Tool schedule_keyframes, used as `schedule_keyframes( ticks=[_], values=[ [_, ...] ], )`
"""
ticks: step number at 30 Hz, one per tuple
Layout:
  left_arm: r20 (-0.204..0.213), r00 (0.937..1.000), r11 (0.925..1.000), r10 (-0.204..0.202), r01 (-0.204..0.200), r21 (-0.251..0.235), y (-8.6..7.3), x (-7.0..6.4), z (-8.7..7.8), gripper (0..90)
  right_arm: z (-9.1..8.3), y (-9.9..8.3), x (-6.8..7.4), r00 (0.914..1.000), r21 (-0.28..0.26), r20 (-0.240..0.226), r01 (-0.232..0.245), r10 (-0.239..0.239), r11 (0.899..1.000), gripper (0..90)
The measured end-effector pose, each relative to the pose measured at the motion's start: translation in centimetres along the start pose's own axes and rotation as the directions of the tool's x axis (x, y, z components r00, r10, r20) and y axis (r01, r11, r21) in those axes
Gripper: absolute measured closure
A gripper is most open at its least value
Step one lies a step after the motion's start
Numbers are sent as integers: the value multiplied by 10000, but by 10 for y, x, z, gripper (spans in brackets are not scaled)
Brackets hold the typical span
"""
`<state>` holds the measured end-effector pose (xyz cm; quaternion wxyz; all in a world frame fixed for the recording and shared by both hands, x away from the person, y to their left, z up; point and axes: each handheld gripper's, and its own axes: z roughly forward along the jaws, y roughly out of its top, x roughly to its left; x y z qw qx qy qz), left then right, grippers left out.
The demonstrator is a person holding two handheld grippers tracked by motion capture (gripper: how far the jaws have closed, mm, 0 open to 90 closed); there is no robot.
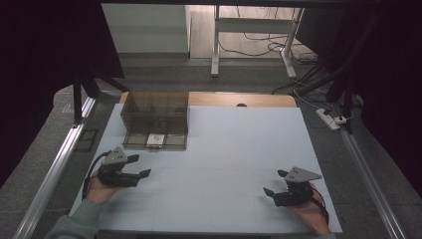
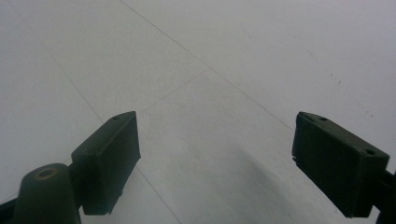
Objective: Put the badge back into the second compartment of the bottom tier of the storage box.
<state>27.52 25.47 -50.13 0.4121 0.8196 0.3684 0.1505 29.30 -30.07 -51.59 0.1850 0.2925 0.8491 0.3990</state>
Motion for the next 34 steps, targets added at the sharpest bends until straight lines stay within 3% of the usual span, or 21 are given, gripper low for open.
schedule_keyframes(
  ticks=[17,34],
  values=[
    [-67,9999,9996,-111,109,-262,-16,-21,-5,257,-1,-1,-1,10000,-46,30,-25,25,10000,152],
    [-29,9999,9998,-145,144,-150,-18,-19,-3,247,-1,-1,-1,10000,-61,10,6,-6,10000,152]
  ],
)
